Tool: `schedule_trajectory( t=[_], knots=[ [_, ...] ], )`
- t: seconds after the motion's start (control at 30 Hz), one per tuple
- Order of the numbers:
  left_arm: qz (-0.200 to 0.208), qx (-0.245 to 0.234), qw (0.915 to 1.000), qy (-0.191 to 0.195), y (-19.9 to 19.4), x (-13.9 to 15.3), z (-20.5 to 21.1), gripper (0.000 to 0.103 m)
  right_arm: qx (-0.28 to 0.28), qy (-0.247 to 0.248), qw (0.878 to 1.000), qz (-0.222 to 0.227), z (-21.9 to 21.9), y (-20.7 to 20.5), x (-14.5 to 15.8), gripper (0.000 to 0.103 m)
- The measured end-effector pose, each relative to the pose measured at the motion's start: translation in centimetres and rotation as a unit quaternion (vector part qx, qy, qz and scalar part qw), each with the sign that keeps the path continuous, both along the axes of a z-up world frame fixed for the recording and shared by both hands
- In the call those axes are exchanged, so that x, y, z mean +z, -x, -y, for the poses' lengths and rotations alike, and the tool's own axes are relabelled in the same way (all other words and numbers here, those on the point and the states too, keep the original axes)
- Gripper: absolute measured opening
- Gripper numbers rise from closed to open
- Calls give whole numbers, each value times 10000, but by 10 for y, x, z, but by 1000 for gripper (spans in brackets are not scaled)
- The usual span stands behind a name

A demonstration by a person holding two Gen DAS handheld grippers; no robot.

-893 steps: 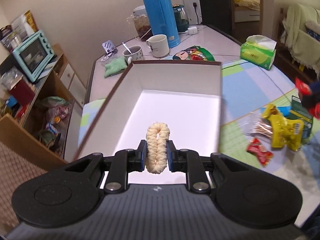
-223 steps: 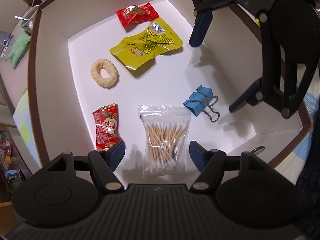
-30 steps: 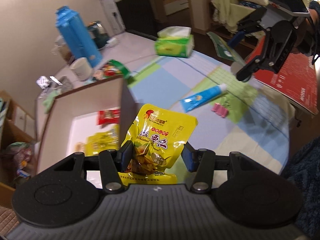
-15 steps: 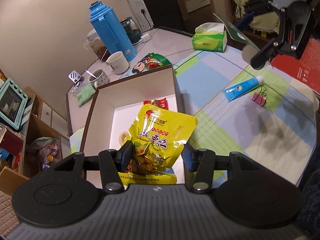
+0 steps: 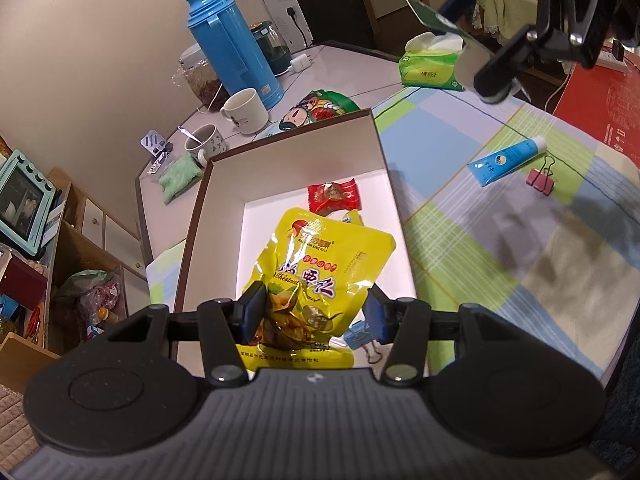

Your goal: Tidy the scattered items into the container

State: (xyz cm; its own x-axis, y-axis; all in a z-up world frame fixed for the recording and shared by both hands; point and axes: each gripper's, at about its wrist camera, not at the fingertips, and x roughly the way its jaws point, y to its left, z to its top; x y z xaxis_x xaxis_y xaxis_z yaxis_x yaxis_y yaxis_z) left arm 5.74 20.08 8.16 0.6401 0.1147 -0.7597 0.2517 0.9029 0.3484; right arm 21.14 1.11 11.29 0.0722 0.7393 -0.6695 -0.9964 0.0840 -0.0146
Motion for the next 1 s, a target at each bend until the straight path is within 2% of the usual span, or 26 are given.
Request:
schedule_trajectory(
  t=[0.5,1.0],
  knots=[
    [-412,-530,9977,37,-49,-38,-31,47,-109,-108,9998,-154,-52,-23,1,91],
    [-1052,-1387,9847,93,-91,-97,-46,47,-285,130,9990,-333,-102,-43,-15,91]
  ],
)
